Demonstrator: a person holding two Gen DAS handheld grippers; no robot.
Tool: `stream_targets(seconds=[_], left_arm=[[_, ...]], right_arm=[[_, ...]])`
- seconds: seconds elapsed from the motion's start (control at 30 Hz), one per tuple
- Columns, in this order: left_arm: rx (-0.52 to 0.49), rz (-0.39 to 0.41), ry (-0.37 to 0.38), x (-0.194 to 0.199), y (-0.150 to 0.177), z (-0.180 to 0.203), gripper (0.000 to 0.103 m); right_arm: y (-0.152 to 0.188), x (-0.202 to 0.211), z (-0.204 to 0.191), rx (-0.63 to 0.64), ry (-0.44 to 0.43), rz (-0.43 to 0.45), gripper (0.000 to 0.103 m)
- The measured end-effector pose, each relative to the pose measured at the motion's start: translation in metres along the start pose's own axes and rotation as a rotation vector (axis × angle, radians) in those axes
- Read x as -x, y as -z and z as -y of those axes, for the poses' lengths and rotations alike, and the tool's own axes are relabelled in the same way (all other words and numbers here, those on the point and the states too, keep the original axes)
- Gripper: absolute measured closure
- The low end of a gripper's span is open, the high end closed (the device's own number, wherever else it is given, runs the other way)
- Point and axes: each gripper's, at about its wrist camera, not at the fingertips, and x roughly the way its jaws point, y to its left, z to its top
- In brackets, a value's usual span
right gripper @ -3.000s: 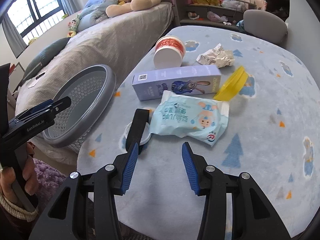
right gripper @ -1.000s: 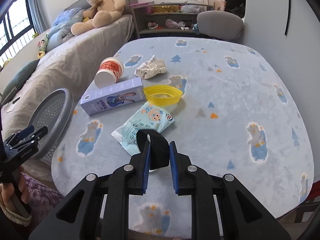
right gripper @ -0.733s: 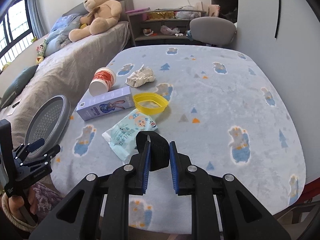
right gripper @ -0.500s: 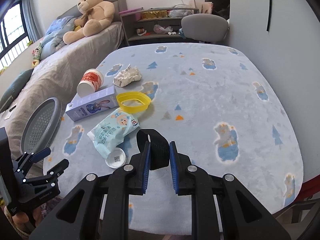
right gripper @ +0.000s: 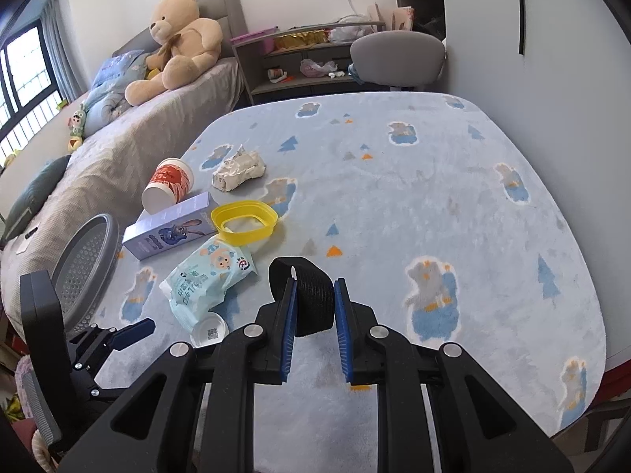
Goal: Collect trash
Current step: 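Lift the black strap with the right gripper while the left gripper grasps the white bottle cap, then carry the cap and strap over the grey basket and open both grippers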
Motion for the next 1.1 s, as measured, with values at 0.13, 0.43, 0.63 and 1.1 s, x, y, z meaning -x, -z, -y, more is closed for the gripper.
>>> stream_targets(seconds=[0.13,0.43,0.63,1.1], left_arm=[[-0.018,-0.024,-0.001,-0.010,-0.003,0.013,0.033],[-0.020,-0.020,-0.045,-0.027,-0.011,0.024,0.046],[-0.028,-0.024,-0.032,-0.021,-0.009,0.022,0.064],[0.007,0.041,-0.053,0.042,0.004,-0.029,0.064]], right_arm=[[0.000,0.004,0.005,-0.021,-0.016,0.017,0.084],[-0.001,0.012,0.009,-0.037,-0.043,0.046,0.084],[-0.001,0.014,0.010,-0.037,-0.049,0.049,0.084],[-0.001,0.015,-0.012,0.004,-0.028,0.034,0.084]])
